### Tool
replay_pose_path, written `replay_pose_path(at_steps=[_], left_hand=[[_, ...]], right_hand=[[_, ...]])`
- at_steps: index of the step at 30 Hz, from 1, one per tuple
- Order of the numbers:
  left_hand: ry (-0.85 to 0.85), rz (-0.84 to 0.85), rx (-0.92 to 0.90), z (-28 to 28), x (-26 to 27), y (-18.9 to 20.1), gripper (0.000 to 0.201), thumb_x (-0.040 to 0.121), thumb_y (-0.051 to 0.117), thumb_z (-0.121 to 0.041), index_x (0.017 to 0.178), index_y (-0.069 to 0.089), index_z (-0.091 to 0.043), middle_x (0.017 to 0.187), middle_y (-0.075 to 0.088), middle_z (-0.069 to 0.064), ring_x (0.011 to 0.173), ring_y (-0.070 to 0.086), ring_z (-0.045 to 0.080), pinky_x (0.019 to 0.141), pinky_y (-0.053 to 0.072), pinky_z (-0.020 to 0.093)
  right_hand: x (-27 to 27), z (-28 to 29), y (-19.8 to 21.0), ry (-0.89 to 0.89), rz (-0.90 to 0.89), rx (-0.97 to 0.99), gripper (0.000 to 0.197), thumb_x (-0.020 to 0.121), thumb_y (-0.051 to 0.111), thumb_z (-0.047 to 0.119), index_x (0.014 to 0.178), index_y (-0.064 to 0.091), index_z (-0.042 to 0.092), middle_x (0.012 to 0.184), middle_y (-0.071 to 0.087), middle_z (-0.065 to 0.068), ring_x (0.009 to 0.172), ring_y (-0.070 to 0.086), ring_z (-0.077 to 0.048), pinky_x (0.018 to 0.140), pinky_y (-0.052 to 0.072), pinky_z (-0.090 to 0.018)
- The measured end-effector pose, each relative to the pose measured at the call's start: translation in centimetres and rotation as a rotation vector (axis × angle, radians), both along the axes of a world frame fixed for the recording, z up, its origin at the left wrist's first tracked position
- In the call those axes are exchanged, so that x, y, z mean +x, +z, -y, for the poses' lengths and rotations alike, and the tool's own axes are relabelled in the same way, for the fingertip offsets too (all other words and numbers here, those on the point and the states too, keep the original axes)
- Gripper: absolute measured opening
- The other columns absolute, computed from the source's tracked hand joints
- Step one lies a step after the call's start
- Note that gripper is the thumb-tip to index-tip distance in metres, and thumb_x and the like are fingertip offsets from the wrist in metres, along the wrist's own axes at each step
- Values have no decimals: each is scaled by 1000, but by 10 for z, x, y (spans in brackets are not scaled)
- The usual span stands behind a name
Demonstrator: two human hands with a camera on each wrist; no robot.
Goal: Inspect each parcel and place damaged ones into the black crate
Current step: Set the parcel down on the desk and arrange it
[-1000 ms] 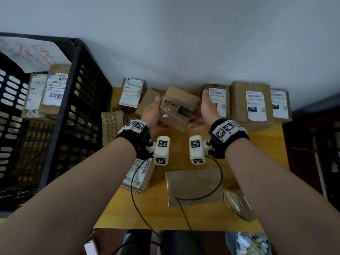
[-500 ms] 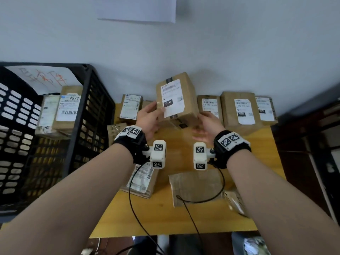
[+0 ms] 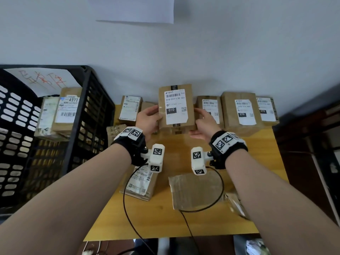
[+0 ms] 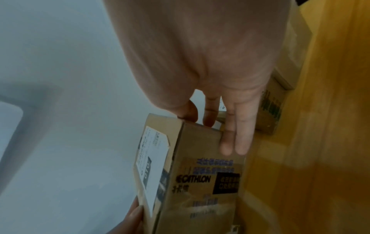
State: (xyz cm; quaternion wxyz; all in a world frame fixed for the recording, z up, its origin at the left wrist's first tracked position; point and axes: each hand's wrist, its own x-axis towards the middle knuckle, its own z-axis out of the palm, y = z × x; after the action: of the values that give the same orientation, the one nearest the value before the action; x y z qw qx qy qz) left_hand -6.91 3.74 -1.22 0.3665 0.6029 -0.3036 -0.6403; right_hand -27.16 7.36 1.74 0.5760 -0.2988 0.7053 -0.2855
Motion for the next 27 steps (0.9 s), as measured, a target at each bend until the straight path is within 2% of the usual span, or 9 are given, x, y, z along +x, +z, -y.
replay_pose_path(at_steps=[4,9,11,14,16,18,20,23,27], left_hand=[[2,42,12,12,-16,-18,47,100,62,-2,146,56,-16,98,78,-14,99,71,20,93,56,47],[16,67,35,26,-35,-48,51,99,59,4,146,55,-14,131,69,2,112,70,22,97,59,48],[7,109,19,31,-43,-62,50,97,59,8,141,59,-14,133,69,3,117,69,24,94,61,45],[-56,163,32,33,-54,-79,55,91,58,17,136,62,-15,134,69,4,117,69,26,78,62,34],[-121,195,46,32,-61,-83,61,89,55,19,141,59,-12,140,65,9,120,67,28,86,63,37],[-185,204,48,31,-66,-82,66,89,54,19,148,52,-10,146,60,10,124,65,27,94,60,35],[-201,222,38,33,-66,-76,67,89,55,16,149,51,-12,146,59,7,126,63,27,97,58,38],[-105,335,-33,42,-52,-64,46,93,56,4,133,65,-19,130,69,2,117,68,28,98,59,44],[137,568,-84,54,-9,-58,28,96,55,-6,109,68,-27,121,71,3,108,64,19,98,54,34]], right_hand=[[-12,12,-18,-30,-13,4,58,102,39,-6,150,43,27,138,64,-10,92,77,-31,82,65,-45],[-27,29,-45,-77,8,72,49,104,44,1,148,46,22,130,68,-11,97,75,-31,90,62,-49],[-32,35,-57,-102,14,98,46,103,45,1,146,47,19,131,66,-12,100,73,-31,92,61,-48],[-36,37,-72,-155,28,121,48,102,47,0,148,48,14,137,60,-13,107,70,-31,93,61,-43],[-37,37,-78,-176,37,122,47,101,48,-1,147,50,9,139,59,-17,114,67,-35,95,60,-43],[-35,37,-79,-183,16,122,47,101,46,1,147,50,10,135,61,-14,112,68,-34,89,62,-42],[-34,40,-76,-213,-33,103,48,99,45,3,145,51,17,130,60,-8,98,72,-27,70,64,-35],[-27,50,-63,-190,-109,29,37,101,43,7,131,58,22,121,66,-4,79,69,-19,49,51,-24],[-1,65,-50,-43,11,26,25,104,48,10,115,69,19,112,73,-7,87,73,-26,65,64,-34]])
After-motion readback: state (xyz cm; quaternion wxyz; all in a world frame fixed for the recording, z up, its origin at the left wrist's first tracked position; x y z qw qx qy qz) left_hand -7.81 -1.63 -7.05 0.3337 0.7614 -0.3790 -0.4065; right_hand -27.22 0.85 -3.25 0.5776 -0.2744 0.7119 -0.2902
